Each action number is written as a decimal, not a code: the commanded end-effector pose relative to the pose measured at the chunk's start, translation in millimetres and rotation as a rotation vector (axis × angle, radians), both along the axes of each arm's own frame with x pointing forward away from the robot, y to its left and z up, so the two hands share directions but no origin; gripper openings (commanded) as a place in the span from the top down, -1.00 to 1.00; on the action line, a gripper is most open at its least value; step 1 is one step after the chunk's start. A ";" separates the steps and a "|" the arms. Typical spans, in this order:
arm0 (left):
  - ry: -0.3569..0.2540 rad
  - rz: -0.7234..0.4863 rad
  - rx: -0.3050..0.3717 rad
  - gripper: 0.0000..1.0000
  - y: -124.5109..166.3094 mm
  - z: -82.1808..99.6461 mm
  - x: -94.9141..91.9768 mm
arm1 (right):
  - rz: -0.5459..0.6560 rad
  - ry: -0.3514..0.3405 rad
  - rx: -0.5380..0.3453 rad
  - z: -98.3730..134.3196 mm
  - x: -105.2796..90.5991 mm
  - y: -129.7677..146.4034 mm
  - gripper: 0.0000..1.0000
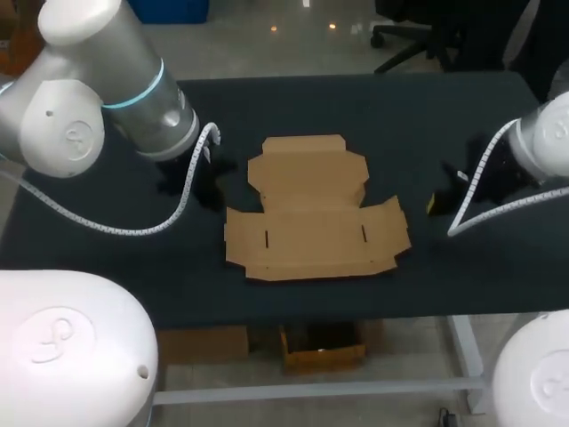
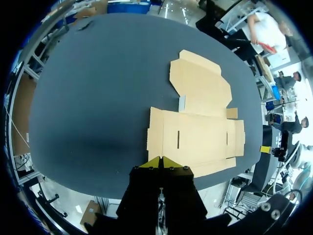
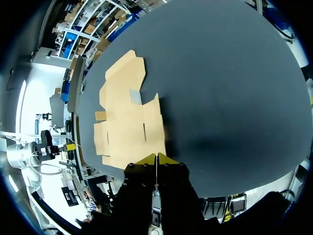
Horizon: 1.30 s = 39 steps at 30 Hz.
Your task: Assemble the packaging by folding the flat box into shape, placing the metal phone stand inside, and closing the box properly
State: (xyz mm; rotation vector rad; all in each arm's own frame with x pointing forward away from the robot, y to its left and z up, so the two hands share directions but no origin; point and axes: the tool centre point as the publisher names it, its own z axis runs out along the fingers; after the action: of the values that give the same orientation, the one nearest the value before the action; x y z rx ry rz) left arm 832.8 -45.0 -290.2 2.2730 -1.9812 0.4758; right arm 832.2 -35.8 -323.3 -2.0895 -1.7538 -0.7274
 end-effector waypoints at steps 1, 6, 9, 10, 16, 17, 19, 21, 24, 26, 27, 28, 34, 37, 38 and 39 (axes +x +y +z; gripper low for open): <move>-0.040 0.013 -0.010 1.00 2.9 1.5 -21.4 | -0.013 -0.042 0.008 6.5 -28.4 -6.8 1.00; -0.037 0.000 -0.024 1.00 -0.1 -1.6 -38.4 | -0.009 -0.045 0.017 0.0 -43.6 -11.8 1.00; -0.027 -0.014 -0.039 1.00 -0.3 -5.0 -47.7 | -0.006 -0.045 0.021 -4.7 -51.8 -15.4 1.00; -0.022 -0.020 -0.048 1.00 0.1 -6.1 -50.5 | -0.004 -0.046 0.023 -6.0 -54.7 -16.7 1.00; 0.009 -0.045 -0.083 1.00 2.1 -12.9 -63.7 | 0.010 -0.051 0.040 -16.6 -68.0 -21.5 1.00; 0.016 -0.046 -0.094 1.00 2.1 -14.3 -65.3 | 0.011 -0.050 0.040 -18.6 -69.4 -21.9 1.00; 0.028 -0.045 -0.104 1.00 2.3 -17.3 -68.7 | 0.017 -0.049 0.047 -21.5 -72.5 -22.5 1.00; 0.036 -0.053 -0.112 1.00 1.5 -20.7 -72.0 | 0.021 -0.047 0.051 -24.2 -74.7 -22.2 1.00; 0.043 -0.057 -0.118 1.00 -0.5 -25.1 -76.8 | 0.026 -0.044 0.053 -27.6 -76.8 -21.1 1.00; 0.046 -0.057 -0.120 1.00 -1.4 -27.0 -79.3 | 0.029 -0.040 0.055 -30.1 -77.8 -20.2 1.00; 0.051 -0.059 -0.127 1.00 -1.8 -27.7 -80.1 | 0.030 -0.037 0.056 -31.3 -78.2 -19.7 1.00; 0.053 -0.059 -0.129 1.00 -2.1 -28.6 -81.0 | 0.032 -0.033 0.057 -32.5 -78.6 -19.2 1.00; 0.065 -0.035 -0.142 1.00 -1.2 -31.3 -81.3 | 0.004 -0.010 0.051 -36.3 -78.7 -20.0 1.00; 0.065 -0.035 -0.142 1.00 -1.2 -31.3 -81.3 | 0.004 -0.010 0.051 -36.3 -78.7 -20.0 1.00; 0.065 -0.035 -0.142 1.00 -1.2 -31.3 -81.3 | 0.004 -0.010 0.051 -36.3 -78.7 -20.0 1.00; 0.065 -0.035 -0.142 1.00 -1.2 -31.3 -81.3 | 0.004 -0.010 0.051 -36.3 -78.7 -20.0 1.00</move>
State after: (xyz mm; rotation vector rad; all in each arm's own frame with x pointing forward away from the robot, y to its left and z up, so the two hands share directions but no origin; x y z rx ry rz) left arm 751.7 -46.2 -321.8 2.1373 -1.8875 0.5157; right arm 754.7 -54.7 -360.0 -2.0547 -1.7263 -0.7693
